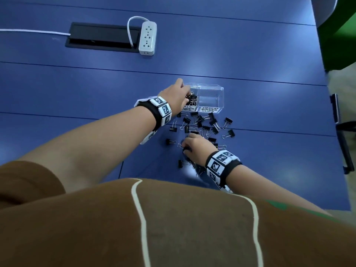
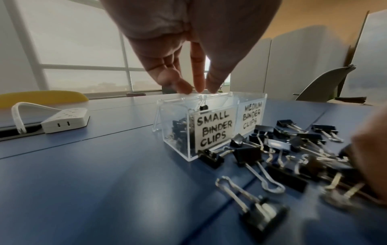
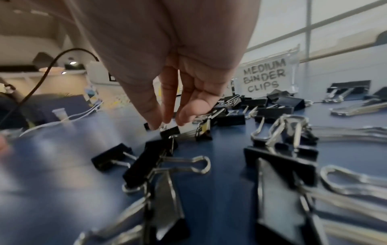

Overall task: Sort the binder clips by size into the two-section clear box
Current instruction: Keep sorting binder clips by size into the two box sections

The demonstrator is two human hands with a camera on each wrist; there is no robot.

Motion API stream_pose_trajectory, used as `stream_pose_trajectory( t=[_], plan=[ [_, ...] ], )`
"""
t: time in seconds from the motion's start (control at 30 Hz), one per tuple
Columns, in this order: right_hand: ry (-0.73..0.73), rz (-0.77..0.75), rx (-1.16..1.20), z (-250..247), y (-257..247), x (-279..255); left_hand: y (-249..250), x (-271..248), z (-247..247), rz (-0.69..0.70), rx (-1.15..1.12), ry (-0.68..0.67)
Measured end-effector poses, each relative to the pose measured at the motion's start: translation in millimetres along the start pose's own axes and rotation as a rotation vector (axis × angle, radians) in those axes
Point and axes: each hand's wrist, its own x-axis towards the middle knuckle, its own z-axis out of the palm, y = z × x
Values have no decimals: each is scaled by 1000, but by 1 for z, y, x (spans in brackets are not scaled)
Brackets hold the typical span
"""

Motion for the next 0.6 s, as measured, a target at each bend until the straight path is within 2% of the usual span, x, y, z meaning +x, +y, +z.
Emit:
stream_pose_trajectory(
  t=[0.07, 0.13, 0.23, 0.33, 0.43, 0.6],
  plan=[
    [-21, -7, -55, 7, 0, 6, -1, -18, 4, 10, -32, 58],
    [-5, -21, -73, 11, -1, 11, -5, -40, 14, 5, -67, 57],
    [48, -15, -16, 8, -2, 15, -15, -74, 37, -16, -100, -27],
    [121, 88, 133, -7, 0, 14, -21, -98, 59, -32, -114, -130],
    [235, 212, 423, -25, 8, 10, -23, -112, 75, -55, -104, -195],
    [306, 423, 1184, -46, 28, -2, -22, -115, 82, -82, -161, -200]
  ],
)
